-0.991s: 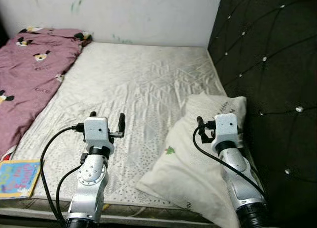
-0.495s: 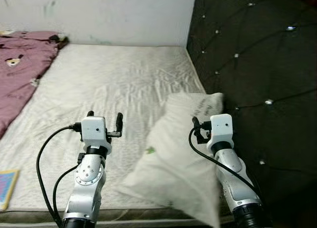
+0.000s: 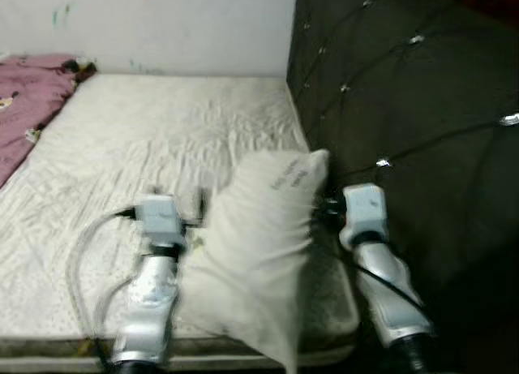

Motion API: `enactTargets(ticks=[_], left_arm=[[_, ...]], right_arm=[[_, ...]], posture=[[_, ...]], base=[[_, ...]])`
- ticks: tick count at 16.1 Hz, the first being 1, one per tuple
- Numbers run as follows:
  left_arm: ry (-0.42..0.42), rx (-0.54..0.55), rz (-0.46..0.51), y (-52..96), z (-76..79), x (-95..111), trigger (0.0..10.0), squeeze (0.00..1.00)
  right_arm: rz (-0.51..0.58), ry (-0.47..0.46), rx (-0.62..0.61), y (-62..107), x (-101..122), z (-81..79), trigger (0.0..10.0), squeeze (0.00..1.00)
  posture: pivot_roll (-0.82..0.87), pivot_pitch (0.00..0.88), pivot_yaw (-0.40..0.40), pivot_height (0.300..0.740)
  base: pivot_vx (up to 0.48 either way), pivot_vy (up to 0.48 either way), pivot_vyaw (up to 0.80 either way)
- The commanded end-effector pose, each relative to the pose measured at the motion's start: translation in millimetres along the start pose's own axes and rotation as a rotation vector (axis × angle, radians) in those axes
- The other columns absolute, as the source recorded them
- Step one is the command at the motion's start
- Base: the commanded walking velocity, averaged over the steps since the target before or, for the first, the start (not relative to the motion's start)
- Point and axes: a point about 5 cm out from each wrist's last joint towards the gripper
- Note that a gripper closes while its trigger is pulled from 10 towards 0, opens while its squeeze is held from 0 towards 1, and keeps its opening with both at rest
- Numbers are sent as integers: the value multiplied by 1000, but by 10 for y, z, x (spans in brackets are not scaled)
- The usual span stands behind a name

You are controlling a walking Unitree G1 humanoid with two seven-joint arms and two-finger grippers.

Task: Clean up the room

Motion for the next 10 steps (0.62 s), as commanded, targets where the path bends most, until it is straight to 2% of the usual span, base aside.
enactTargets(ticks=[1,10], left_arm=[[-16,24,12,-9,-102,35,10000,0],[1,34,9,0,-111,27,10000,0]], right_arm=[[20,-14,14,-14,53,-52,10000,0],[15,-22,30,-6,42,-79,10000,0]], posture=[[-18,18,-11,740],[-17,27,-13,740]], base=[[0,0,0],[0,0,0]])
Point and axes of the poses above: a point about 5 cm out from each wrist's last joint towards the gripper, its own y axis pointing back from the gripper into the wrist, its own x axis along the axis of the wrist's last joint, z = x × y, and after that the axes turned 3 degrees about y, right-handed
